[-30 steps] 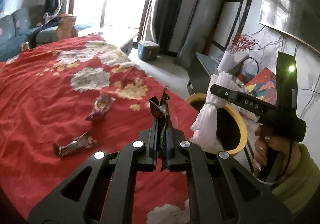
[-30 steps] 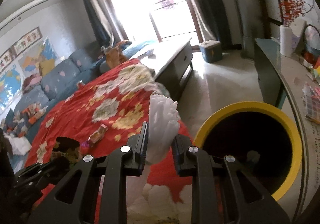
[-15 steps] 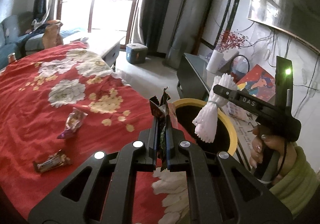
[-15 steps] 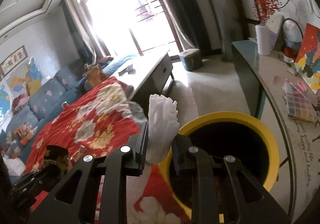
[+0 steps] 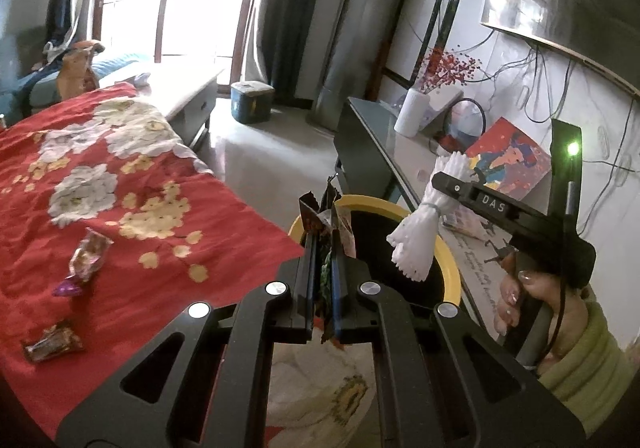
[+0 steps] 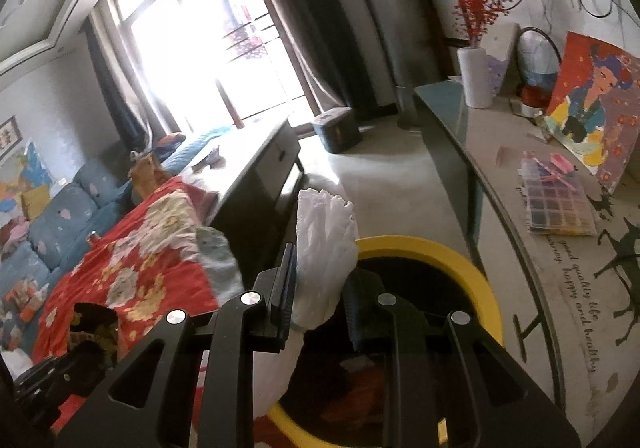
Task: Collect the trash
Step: 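Carry the green snack bag and white foam sleeve over the yellow-rimmed bin, then open both tools to drop the snack bag and foam sleeve into the bin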
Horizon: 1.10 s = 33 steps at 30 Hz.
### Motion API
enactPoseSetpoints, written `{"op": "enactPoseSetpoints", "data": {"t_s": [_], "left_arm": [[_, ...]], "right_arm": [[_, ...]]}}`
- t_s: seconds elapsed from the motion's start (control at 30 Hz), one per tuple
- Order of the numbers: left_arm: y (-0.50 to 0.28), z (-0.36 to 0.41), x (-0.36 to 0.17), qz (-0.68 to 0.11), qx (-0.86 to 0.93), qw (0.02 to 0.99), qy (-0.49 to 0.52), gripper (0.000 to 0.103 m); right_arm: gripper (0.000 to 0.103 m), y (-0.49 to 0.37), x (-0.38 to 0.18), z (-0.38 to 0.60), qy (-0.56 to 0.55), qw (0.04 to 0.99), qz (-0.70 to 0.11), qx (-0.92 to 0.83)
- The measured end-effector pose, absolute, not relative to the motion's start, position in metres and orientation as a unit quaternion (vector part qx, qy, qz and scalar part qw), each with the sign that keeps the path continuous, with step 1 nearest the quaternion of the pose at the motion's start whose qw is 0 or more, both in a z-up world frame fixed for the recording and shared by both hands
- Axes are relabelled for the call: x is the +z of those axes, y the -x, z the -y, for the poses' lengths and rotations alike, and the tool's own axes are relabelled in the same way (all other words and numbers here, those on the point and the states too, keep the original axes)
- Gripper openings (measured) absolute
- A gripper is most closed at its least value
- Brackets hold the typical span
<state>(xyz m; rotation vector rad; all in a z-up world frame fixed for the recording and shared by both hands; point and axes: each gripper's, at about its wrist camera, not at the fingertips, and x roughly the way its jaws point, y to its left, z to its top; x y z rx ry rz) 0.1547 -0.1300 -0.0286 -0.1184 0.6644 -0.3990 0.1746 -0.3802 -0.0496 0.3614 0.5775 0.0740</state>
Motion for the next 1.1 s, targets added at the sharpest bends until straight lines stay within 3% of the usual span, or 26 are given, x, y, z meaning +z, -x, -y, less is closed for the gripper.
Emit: {"op": "enactPoseSetpoints", "data": {"t_s": [0.83,1.0,1.1], "left_arm": [[-0.206,0.200,-0.071,-0.372,-0.246,0.894,0.033,0.005],[-0.208,0.201,-0.074,-0.372,-0.248,0.894,0.029,0.028],[-0.207,0.198,-0.072,-0.369,-0.247,0.896,0.032,0.052]], "right_arm": [[0.026,-0.190,-0.098,0.420,-0.197,0.925,-0.323,-0.002],[0.039,-0.189,-0.101,0.426,-0.208,0.924,-0.322,-0.005],[0.046,-0.188,-0.100,0.428,-0.211,0.925,-0.316,-0.009]]}}
